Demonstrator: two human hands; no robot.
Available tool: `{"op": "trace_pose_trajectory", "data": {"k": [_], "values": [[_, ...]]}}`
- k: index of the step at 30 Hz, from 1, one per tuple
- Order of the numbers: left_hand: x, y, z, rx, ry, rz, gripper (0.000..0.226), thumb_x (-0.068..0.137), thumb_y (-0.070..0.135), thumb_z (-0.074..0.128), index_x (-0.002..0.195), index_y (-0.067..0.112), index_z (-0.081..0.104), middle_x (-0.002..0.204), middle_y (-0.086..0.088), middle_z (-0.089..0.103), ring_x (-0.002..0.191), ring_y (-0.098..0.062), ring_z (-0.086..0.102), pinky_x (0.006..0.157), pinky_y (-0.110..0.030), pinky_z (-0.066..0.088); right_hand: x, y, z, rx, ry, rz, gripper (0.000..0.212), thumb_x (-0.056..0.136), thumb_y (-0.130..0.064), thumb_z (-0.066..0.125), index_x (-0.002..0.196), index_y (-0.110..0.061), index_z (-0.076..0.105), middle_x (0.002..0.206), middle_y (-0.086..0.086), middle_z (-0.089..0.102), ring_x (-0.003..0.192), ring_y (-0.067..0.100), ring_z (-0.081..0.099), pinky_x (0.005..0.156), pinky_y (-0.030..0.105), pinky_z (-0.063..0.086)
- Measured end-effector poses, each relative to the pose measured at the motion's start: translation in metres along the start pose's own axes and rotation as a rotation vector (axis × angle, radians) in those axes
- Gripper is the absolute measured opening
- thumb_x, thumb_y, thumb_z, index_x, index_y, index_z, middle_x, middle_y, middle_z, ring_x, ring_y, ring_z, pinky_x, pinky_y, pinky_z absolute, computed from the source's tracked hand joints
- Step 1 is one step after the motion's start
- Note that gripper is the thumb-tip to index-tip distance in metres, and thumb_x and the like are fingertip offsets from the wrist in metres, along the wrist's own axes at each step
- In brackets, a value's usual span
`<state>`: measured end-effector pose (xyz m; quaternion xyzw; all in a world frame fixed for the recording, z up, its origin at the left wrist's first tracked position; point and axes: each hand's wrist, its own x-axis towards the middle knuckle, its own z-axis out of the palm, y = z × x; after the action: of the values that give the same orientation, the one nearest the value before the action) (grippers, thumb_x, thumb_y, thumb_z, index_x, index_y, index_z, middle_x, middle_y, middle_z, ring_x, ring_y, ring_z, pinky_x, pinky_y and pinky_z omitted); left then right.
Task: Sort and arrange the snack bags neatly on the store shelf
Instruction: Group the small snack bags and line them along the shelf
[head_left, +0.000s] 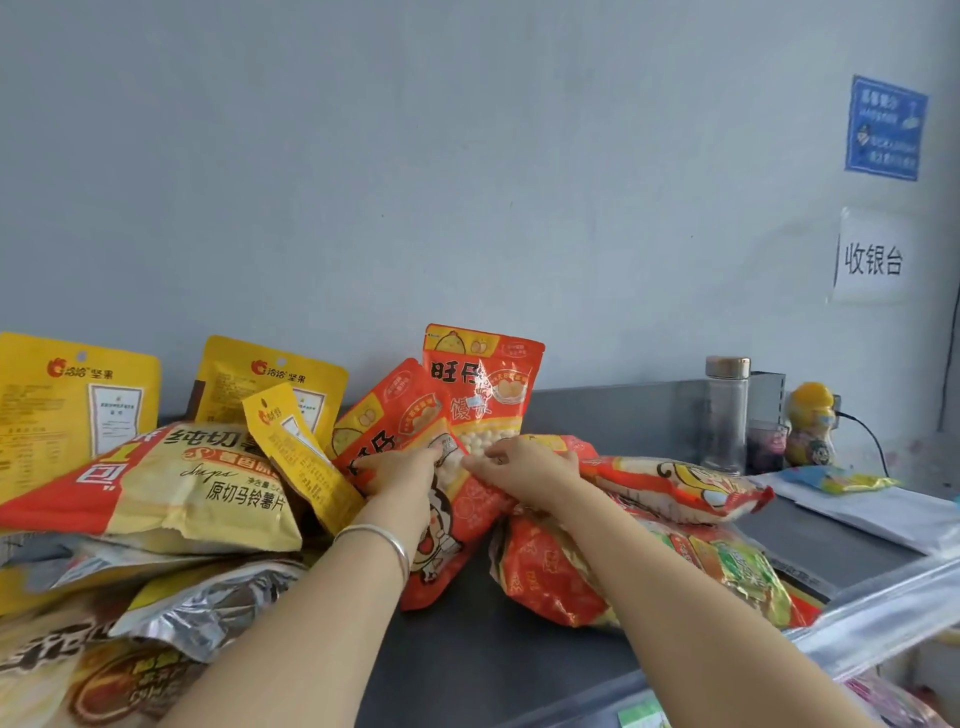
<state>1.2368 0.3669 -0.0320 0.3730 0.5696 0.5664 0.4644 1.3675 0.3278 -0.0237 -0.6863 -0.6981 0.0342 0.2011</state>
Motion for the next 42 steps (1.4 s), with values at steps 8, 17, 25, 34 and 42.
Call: {"op": "trace_pose_trajectory", "data": {"k": [8,17,25,34,42], "values": [[0.007,-0.008,0.000,-0.113,-0.035,0.013,0.072,0.080,0.023,0.072,0.138,0.001,0.037,0.133,-0.020,0.052,0.118,-0.038,0.053,0.073,-0.036,0.052,-0.011,-0.004,-0.009,0.448,-0.181,-0.112,0.063,0.087,-0.035,0.067,0.140,-0.010,0.044,0.137,0.004,0.050,0.120,0.020,0.050,0.092,0.025,0.039],[-0.023,0.019,-0.002,-0.140,0.095,0.281,0.100,0.078,0.035,0.075,0.151,0.022,0.008,0.150,-0.013,0.017,0.131,-0.034,0.038,0.102,-0.046,0.038,-0.007,0.001,-0.011,0.932,0.050,-0.155,0.058,0.087,-0.020,0.069,0.138,-0.025,0.042,0.114,0.013,0.063,0.099,0.026,0.066,0.094,0.046,0.052],[-0.003,0.024,-0.019,-0.048,0.059,0.437,0.067,0.075,0.032,0.078,0.126,0.014,0.039,0.126,-0.006,0.054,0.115,-0.029,0.053,0.099,-0.048,0.041,0.007,-0.023,-0.005,0.659,0.009,-0.183,0.050,0.094,-0.025,0.057,0.138,-0.020,0.036,0.123,0.007,0.059,0.104,0.026,0.061,0.086,0.037,0.053],[0.012,-0.007,0.012,0.180,0.021,0.315,0.037,0.088,0.010,0.058,0.115,0.015,0.033,0.121,-0.015,0.051,0.101,-0.030,0.055,0.082,-0.040,0.047,0.030,-0.008,-0.014,0.254,0.216,0.047,0.010,0.086,-0.002,0.045,0.079,-0.005,0.051,0.084,0.009,0.055,0.059,0.016,0.045,0.047,0.026,0.035],[0.015,-0.001,0.013,-0.036,-0.011,0.300,0.057,0.080,0.038,0.072,0.116,0.016,0.033,0.118,-0.011,0.055,0.101,-0.027,0.060,0.081,-0.037,0.049,0.079,0.005,-0.006,0.708,0.157,0.234,0.092,0.072,-0.051,0.070,0.143,-0.011,0.027,0.136,0.013,0.048,0.120,0.033,0.052,0.098,0.046,0.048]]}}
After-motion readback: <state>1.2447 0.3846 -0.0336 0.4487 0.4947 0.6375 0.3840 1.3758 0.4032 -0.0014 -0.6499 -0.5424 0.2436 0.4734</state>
